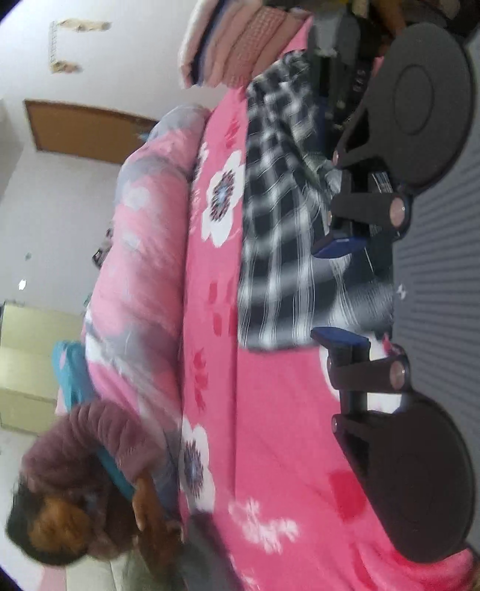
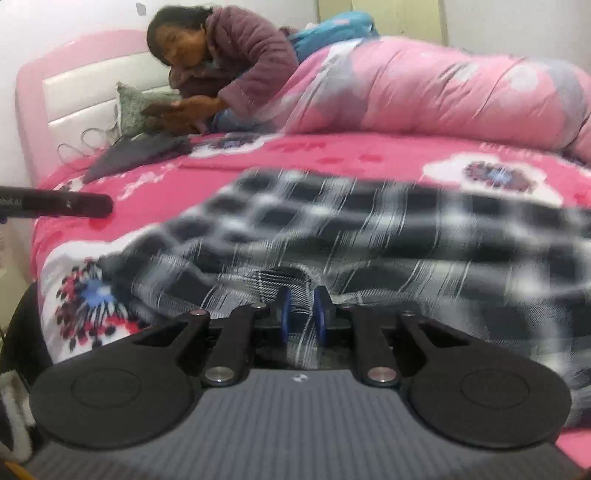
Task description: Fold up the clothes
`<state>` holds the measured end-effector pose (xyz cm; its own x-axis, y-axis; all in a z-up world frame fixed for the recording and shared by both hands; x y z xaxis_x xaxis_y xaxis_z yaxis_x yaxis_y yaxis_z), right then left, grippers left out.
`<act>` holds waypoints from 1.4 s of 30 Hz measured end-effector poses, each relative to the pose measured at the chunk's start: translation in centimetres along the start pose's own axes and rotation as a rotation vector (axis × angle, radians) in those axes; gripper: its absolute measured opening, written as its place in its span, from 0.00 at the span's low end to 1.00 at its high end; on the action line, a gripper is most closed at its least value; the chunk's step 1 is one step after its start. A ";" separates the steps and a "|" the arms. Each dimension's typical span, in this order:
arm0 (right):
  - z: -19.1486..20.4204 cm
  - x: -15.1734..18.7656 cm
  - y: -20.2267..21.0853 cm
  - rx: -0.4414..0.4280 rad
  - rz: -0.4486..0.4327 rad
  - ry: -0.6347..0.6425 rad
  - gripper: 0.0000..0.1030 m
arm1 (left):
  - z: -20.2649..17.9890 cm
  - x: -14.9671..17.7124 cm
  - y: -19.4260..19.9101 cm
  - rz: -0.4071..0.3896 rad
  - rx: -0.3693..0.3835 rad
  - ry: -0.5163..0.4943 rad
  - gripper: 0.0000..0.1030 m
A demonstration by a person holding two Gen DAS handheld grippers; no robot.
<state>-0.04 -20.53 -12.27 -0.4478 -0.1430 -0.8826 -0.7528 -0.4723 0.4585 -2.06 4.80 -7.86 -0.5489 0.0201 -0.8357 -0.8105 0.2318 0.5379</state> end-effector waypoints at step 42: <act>-12.5 -2.7 2.3 0.350 0.174 -0.169 0.20 | -5.3 2.0 -6.6 0.067 0.164 -0.088 0.47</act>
<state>5.51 -32.13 -10.11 -0.6332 -0.0363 -0.7731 -0.7645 -0.1262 0.6321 1.12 -1.86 -12.49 -0.5751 0.1238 -0.8087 -0.7244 0.3821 0.5737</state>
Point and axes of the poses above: each gripper's, at about its wrist camera, not at the fingertips, and y roughly against the way its jaws point, z to its left, x to its underside, the point moved 1 cm from there along -y, roughly the way its jaws point, and after that the axes turned 3 degrees about -x, right-handed, at the moved point
